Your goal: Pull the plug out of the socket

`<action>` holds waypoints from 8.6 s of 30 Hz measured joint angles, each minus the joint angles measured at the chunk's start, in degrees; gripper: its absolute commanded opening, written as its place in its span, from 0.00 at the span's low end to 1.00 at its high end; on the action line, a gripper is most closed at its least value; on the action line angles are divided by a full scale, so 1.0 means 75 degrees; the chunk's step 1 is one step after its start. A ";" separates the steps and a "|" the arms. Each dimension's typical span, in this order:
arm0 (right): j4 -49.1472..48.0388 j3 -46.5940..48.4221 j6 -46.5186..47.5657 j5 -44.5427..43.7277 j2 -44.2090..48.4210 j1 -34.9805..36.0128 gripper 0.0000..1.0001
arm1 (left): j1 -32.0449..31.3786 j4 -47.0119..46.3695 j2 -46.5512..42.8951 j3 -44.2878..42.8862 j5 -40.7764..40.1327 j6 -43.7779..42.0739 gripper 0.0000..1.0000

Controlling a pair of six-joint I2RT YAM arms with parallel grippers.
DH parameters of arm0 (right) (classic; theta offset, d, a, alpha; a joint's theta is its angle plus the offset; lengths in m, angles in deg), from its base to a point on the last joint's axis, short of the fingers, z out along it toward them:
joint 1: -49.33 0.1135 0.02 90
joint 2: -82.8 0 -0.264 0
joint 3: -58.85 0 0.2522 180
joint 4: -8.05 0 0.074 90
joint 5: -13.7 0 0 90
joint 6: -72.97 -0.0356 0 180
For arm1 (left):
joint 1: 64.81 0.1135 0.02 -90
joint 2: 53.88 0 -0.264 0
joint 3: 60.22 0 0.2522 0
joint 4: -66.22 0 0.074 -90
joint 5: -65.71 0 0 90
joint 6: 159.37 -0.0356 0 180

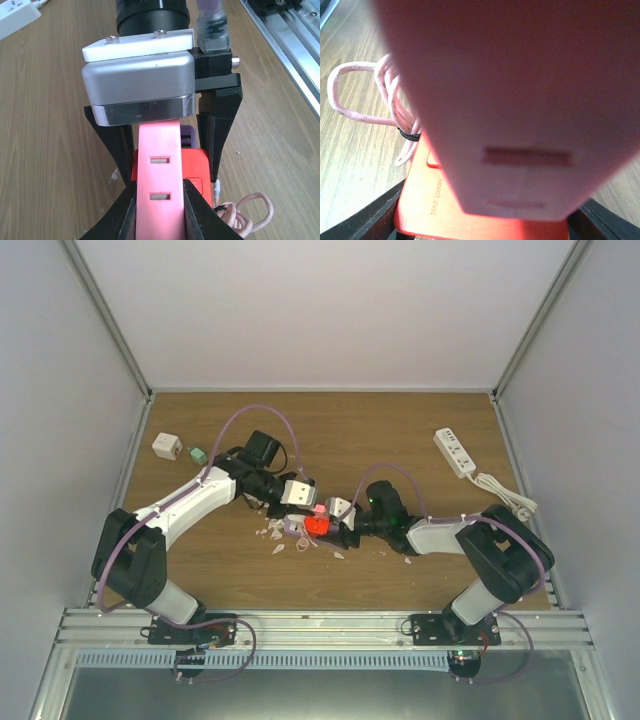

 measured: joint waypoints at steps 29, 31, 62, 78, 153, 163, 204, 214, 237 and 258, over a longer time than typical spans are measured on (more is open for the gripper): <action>0.1064 0.0697 -0.0035 0.0003 0.0597 -0.0032 0.79 | 0.0685 0.0697 -0.0595 -0.0108 0.0332 -0.0102 0.02; 0.1218 0.0836 -0.0009 0.0009 0.0723 -0.0032 0.75 | 0.0685 0.0702 -0.0705 -0.0105 0.0332 -0.0082 0.02; 0.2200 0.1291 -0.0315 -0.0239 0.2180 0.0536 0.10 | 0.0685 0.0108 -0.1699 0.0659 0.0286 0.0580 0.13; 0.2372 0.1341 -0.0274 -0.0216 0.2224 0.0571 0.08 | 0.0723 0.0105 -0.2422 0.1014 0.0085 0.0391 0.30; 0.4132 0.3713 -0.0764 0.3590 0.0933 -0.0455 0.91 | 0.0000 -0.2908 -0.4491 0.2060 -0.1792 -0.2107 0.00; 0.4357 0.3713 -0.0154 0.3389 0.1343 -0.0443 0.88 | -0.0026 -0.2900 -0.4261 0.2057 -0.1743 -0.2078 0.00; 0.4648 0.3127 0.1096 0.2052 0.2559 -0.0286 0.92 | -0.0023 -0.3372 -0.5677 0.3596 -0.3966 -0.3416 0.00; 0.4639 0.3130 0.1209 0.1999 0.2340 -0.0286 0.91 | 0.0009 -0.3118 -0.5817 0.3585 -0.4258 -0.3057 0.00; 0.4826 0.3136 0.1236 0.1894 0.2244 -0.0289 0.91 | 0.5243 -0.0070 -0.2664 0.0230 -0.0822 0.2098 0.00; 0.4992 0.3325 0.1230 0.1629 0.1941 -0.0289 0.91 | 0.8912 -0.0286 0.0901 -0.0274 0.0251 0.3687 0.00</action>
